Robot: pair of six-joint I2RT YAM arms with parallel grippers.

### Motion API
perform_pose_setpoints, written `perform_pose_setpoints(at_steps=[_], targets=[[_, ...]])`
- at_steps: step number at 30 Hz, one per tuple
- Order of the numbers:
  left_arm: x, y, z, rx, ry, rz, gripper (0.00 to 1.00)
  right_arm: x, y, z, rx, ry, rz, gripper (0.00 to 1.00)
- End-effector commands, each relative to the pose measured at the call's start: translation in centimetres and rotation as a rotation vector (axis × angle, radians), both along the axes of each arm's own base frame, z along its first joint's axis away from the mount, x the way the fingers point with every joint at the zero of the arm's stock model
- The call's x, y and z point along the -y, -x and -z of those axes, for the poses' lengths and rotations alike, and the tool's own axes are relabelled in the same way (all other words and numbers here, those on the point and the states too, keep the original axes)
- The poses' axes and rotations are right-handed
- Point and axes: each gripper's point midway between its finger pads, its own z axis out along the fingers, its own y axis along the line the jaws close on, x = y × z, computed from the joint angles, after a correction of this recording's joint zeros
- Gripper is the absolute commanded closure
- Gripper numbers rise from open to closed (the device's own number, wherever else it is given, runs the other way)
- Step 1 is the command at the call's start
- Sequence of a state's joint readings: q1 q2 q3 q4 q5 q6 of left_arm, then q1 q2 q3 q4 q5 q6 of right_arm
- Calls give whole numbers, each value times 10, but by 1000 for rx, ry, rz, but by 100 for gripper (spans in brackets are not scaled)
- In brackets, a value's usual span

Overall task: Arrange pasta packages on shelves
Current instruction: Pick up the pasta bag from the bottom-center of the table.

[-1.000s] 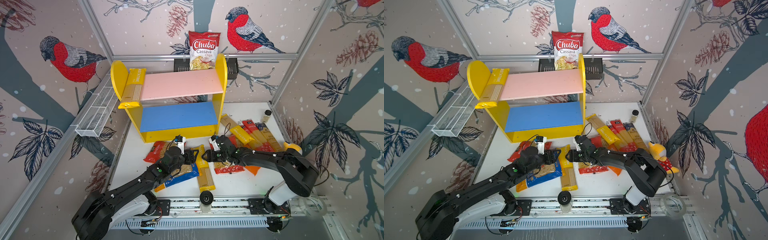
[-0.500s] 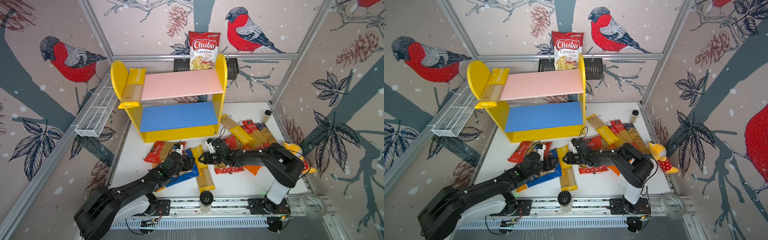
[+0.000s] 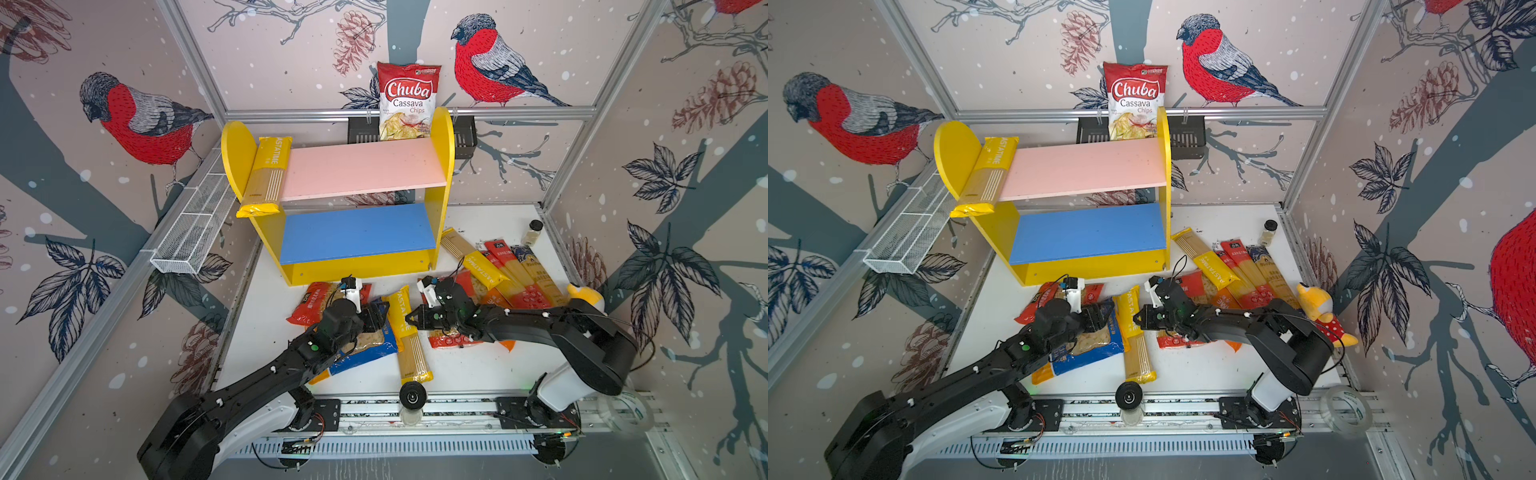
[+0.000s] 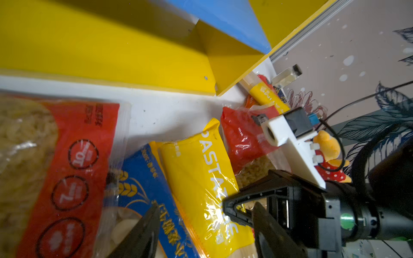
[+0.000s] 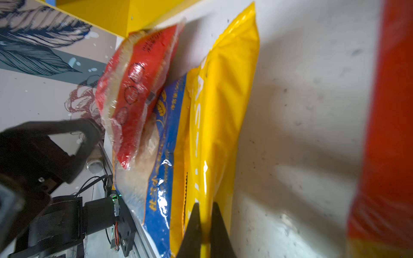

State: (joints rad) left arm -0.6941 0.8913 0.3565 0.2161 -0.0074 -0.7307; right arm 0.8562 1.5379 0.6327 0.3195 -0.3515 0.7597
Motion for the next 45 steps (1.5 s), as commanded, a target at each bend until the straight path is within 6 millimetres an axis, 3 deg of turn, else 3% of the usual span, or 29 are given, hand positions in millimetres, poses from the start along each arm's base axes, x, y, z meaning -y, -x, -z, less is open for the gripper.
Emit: perform_pose_setpoints(at_steps=[1, 4, 8, 14, 21, 22, 32, 36, 45], targets=[[-2, -5, -26, 83, 19, -6, 29, -1, -14, -37, 139, -86, 32, 100], [4, -3, -42, 122, 86, 20, 25, 8, -19, -51, 193, -100, 68, 100], [11, 0, -49, 135, 135, 59, 24, 18, -25, -57, 203, -115, 109, 100], [14, 3, -33, 93, 111, 79, 24, 25, -25, -58, 192, -104, 128, 100], [26, 7, -30, 72, 144, 137, 23, 33, -33, -88, 254, -157, 180, 100], [27, 7, -34, 84, 157, 142, 22, 35, -33, -102, 281, -188, 192, 100], [43, 14, -57, 124, 276, 231, 12, 50, -30, -165, 426, -366, 237, 100], [53, 18, -72, 146, 326, 289, 10, 51, -21, -205, 508, -435, 216, 100], [74, 26, -120, 225, 393, 430, 9, 23, 7, -303, 673, -583, 61, 100]])
